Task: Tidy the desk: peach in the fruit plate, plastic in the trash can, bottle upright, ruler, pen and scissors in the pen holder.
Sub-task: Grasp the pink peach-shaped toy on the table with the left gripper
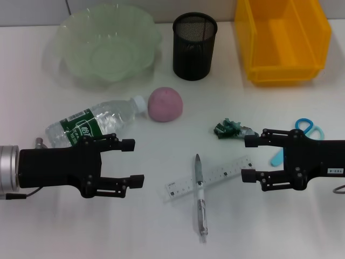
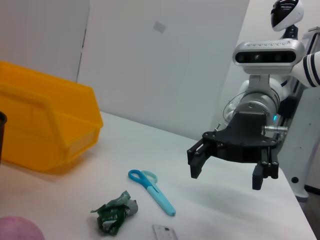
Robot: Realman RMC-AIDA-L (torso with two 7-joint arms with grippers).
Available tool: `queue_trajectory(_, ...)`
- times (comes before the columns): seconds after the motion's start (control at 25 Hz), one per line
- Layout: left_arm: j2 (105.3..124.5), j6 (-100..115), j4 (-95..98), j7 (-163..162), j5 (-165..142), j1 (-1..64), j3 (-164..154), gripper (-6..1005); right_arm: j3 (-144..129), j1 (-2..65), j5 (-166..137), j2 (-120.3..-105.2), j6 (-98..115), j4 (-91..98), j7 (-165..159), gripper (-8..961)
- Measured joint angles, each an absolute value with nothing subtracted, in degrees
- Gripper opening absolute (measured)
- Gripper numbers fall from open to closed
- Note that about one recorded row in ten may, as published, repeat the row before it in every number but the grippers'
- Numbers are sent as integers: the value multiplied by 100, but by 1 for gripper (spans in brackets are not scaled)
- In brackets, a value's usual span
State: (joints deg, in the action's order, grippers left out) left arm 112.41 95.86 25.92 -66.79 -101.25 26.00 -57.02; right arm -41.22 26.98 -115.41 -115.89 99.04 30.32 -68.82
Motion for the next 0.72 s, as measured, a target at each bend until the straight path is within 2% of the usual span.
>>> queue_trajectory(0.56, 11239, 9589, 2608, -6686, -10123, 2622, -5670, 842, -4122, 2732, -11541, -11575, 9899, 3032, -6882, 828)
queue_trajectory(0.68, 11265, 9598, 2802, -6798, -10098, 2629, -5636, 838, -4116, 2734, -11540, -11575, 9885, 3032, -6881, 828)
queue_trajectory(0.72, 11325, 9597, 3119, -7045, -10085, 2638, -5596, 837, -4111, 2734, -11540, -11575, 9882, 3032, -6882, 828)
